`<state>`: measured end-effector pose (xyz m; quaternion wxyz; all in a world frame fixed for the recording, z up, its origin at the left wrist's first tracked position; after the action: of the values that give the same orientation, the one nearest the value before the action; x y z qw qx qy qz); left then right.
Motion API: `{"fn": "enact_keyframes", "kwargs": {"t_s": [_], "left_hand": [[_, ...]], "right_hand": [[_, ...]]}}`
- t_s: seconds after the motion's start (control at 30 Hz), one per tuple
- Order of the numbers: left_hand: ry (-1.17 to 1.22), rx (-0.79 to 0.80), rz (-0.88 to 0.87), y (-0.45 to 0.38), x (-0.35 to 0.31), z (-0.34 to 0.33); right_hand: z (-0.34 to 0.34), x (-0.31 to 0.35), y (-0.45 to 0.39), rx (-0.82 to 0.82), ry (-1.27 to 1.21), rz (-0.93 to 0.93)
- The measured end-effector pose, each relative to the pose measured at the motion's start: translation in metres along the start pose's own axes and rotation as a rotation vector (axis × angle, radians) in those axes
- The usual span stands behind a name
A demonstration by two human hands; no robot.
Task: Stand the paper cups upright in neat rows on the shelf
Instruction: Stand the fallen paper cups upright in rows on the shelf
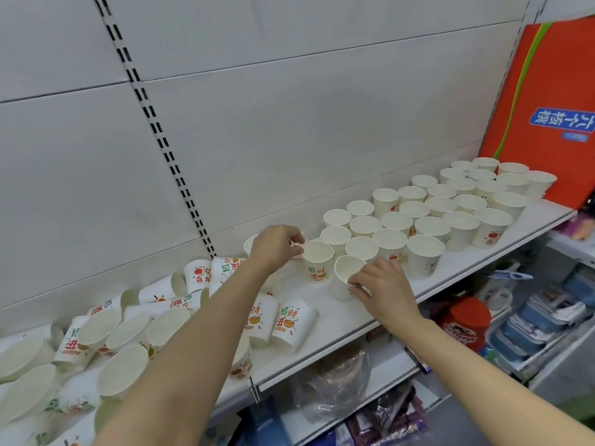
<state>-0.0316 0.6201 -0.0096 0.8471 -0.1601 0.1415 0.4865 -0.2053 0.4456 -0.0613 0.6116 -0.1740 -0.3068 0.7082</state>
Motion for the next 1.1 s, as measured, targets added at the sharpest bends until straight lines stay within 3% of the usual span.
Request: {"fn": "enact_keyframes", "kwargs": {"t_s": [0.1, 0.3, 0.47, 0.6, 0.8, 1.1], "left_hand": [[-0.152, 0.004, -0.025, -0.014, 0.012, 0.009], [-0.406, 0.167, -0.206, -0.035, 0.001, 0.003], [-0.546, 0.235, -0.22, -0.046, -0.006, -0.014], [-0.424, 0.147, -0.136, -0.054, -0.002, -0.012], [0.113, -0.077, 0.205, -0.041, 0.004, -0.01], [0.142, -0.028, 0.269, -0.022, -0.003, -0.03]], "right_hand": [[0.003, -0.001, -0.005, 0.003, -0.016, 0.013], [0.011, 0.01, -0.017, -0.03, -0.067, 0.073], [0.009, 0.037, -0.01, -0.035, -0.186, 0.09], [0.002, 0.058, -0.006, 0.077, -0.281, 0.062], [-0.008, 0.07, -0.009, 0.185, -0.368, -0.174], [-0.02, 0.077, -0.014, 0.311, -0.469, -0.343]]}}
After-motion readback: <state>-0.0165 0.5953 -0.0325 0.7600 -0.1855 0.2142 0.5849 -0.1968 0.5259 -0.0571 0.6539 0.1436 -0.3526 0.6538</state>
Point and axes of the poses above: each hand's wrist, its own y-axis away from the middle knuckle, its own z-axis out of the back of the hand, x = y × z, the point moved 2 cm from there along -y, towards the middle knuckle, and after that the axes turned 5 degrees about z, right-handed, at the moved point
